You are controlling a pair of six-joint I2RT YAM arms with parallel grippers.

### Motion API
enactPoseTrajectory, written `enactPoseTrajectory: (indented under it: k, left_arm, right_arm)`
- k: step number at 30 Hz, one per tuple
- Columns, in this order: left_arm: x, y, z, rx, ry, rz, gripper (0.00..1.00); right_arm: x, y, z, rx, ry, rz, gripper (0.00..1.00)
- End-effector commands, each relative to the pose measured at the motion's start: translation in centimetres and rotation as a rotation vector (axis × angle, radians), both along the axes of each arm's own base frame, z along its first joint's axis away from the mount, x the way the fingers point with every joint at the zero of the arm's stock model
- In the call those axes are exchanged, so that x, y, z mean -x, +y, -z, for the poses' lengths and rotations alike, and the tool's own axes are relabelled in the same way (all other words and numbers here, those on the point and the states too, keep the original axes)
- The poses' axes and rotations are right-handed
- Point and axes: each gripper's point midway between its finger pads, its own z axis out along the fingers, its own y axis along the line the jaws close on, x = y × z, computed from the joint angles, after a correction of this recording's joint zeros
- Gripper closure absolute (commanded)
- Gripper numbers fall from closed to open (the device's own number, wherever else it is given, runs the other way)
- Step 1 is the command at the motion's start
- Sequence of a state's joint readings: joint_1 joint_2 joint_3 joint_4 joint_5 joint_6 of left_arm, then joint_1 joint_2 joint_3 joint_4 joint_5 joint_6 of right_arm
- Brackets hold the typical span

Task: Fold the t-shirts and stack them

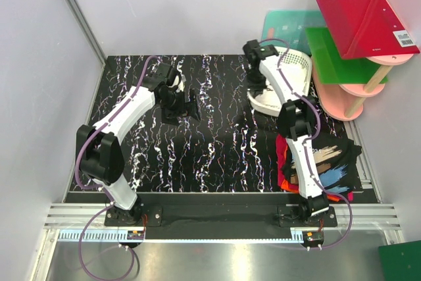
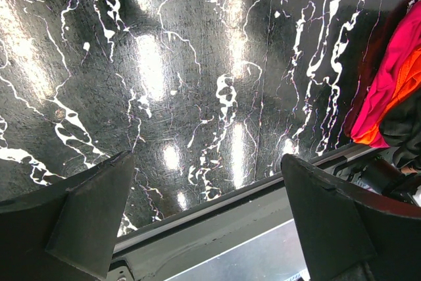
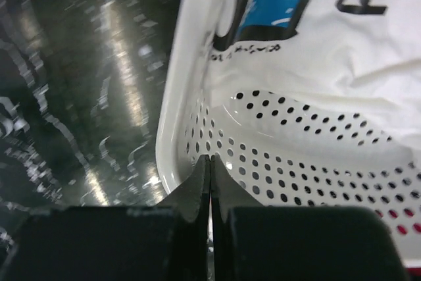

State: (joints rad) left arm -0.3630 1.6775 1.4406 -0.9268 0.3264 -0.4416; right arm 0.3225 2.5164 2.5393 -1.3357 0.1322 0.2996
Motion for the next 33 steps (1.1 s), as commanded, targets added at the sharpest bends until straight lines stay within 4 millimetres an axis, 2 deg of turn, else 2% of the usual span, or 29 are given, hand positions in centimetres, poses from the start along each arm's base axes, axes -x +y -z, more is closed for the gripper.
enactPoseTrajectory:
  k: [1, 2, 5, 7, 10, 12, 13, 15, 16, 17, 18, 19, 20, 21, 22, 23, 24, 25, 26, 27, 28, 29, 30, 31, 32, 33]
  left_arm:
    - [-0.7, -0.6, -1.1, 0.032, -0.032, 0.017, 0.01]
    - [-0.6, -0.7, -1.1, 0.034, -0.029, 0.019, 0.01]
    - [-0.7, -0.9, -0.9, 0.039, -0.023, 0.023, 0.01]
    - [-0.8, -1.1, -0.8, 0.049, -0.018, 0.024, 0.01]
    - [-1.1, -2.7, -1.5, 0.120, -0.032, 0.057, 0.01]
    - [-1.1, -4.9, -2.3, 0.188, -0.050, 0.106, 0.01]
    - [-1.0, -6.4, -3.2, 0.221, -0.061, 0.130, 0.02]
    - [-1.2, -9.3, -4.1, 0.306, -0.063, 0.173, 0.29]
    - [-1.2, -11.3, -5.4, 0.341, -0.087, 0.211, 0.57]
    - [-1.5, -12.3, -5.8, 0.349, -0.094, 0.208, 1.00]
    - [-2.7, -13.7, -6.6, 0.373, -0.098, 0.187, 1.00]
    - [-2.8, -15.1, -7.0, 0.395, -0.093, 0.194, 1.00]
    - [-3.3, -16.1, -7.3, 0.416, -0.087, 0.183, 1.00]
    - [-4.8, -17.6, -7.7, 0.465, -0.074, 0.141, 1.00]
    - [-5.0, -18.8, -7.9, 0.510, -0.053, 0.135, 1.00]
    - [-5.8, -19.9, -7.4, 0.546, -0.033, 0.114, 1.00]
    - [-7.2, -21.3, -8.8, 0.635, -0.059, 0.079, 1.00]
    - [-7.8, -22.2, -9.1, 0.669, -0.069, 0.068, 1.00]
    - [-8.9, -23.0, -7.7, 0.675, -0.061, 0.047, 1.00]
    - [-9.9, -23.8, -8.9, 0.701, -0.082, 0.033, 1.00]
    - [-10.8, -24.2, -8.4, 0.694, -0.091, 0.016, 1.00]
    - [-11.7, -24.7, -5.3, 0.656, -0.045, -0.010, 1.00]
    - [-12.6, -25.3, -6.1, 0.671, -0.071, -0.012, 1.00]
    - [-13.6, -25.5, -5.3, 0.661, -0.082, -0.031, 1.00]
    - [-14.4, -25.9, -1.5, 0.619, -0.031, -0.060, 1.00]
    - [-15.6, -26.1, -2.0, 0.635, -0.034, -0.083, 1.00]
  right_arm:
    - [2.6, 5.6, -3.5, -0.127, 0.001, -0.130, 1.00]
    - [2.9, 6.9, -3.8, -0.177, 0.007, -0.151, 1.00]
    - [2.8, 9.1, -5.8, -0.268, -0.036, -0.203, 1.00]
    - [3.0, 9.7, -6.4, -0.299, -0.045, -0.230, 1.00]
    - [2.9, 9.2, -7.9, -0.281, -0.081, -0.222, 1.00]
    - [2.2, 7.8, -9.9, -0.224, -0.159, -0.183, 1.00]
    - [1.9, 6.7, -11.8, -0.186, -0.219, -0.168, 1.00]
    - [1.4, 5.7, -14.1, -0.151, -0.298, -0.149, 1.00]
    - [1.3, 4.9, -15.9, -0.125, -0.354, -0.125, 1.00]
    - [1.2, 4.4, -16.7, -0.108, -0.379, -0.114, 1.00]
    - [1.2, 3.8, -17.3, -0.091, -0.399, -0.099, 1.00]
    - [1.3, 2.7, -18.5, -0.054, -0.435, -0.074, 1.00]
    - [1.3, 2.1, -19.0, -0.030, -0.453, -0.055, 1.00]
    - [1.5, 1.4, -18.8, -0.003, -0.448, -0.034, 1.00]
    - [1.7, 0.2, -19.9, 0.036, -0.478, 0.002, 1.00]
    - [1.8, -0.3, -19.9, 0.051, -0.479, 0.021, 1.00]
    - [2.1, -0.8, -19.4, 0.066, -0.464, 0.040, 1.00]
    - [2.5, -1.3, -20.1, 0.071, -0.476, 0.053, 1.00]
    - [2.7, -1.4, -20.1, 0.073, -0.475, 0.059, 1.00]
    - [2.9, -1.6, -19.9, 0.075, -0.468, 0.065, 1.00]
    - [3.2, -1.7, -20.4, 0.070, -0.475, 0.065, 1.00]
    - [3.3, -1.7, -20.3, 0.066, -0.472, 0.068, 1.00]
    - [3.4, -1.7, -20.5, 0.061, -0.474, 0.069, 1.00]
    - [3.6, -1.5, -20.9, 0.040, -0.479, 0.064, 1.00]
    - [3.8, -1.4, -21.0, 0.033, -0.479, 0.061, 1.00]
    - [3.9, -1.3, -21.2, 0.027, -0.480, 0.061, 1.00]
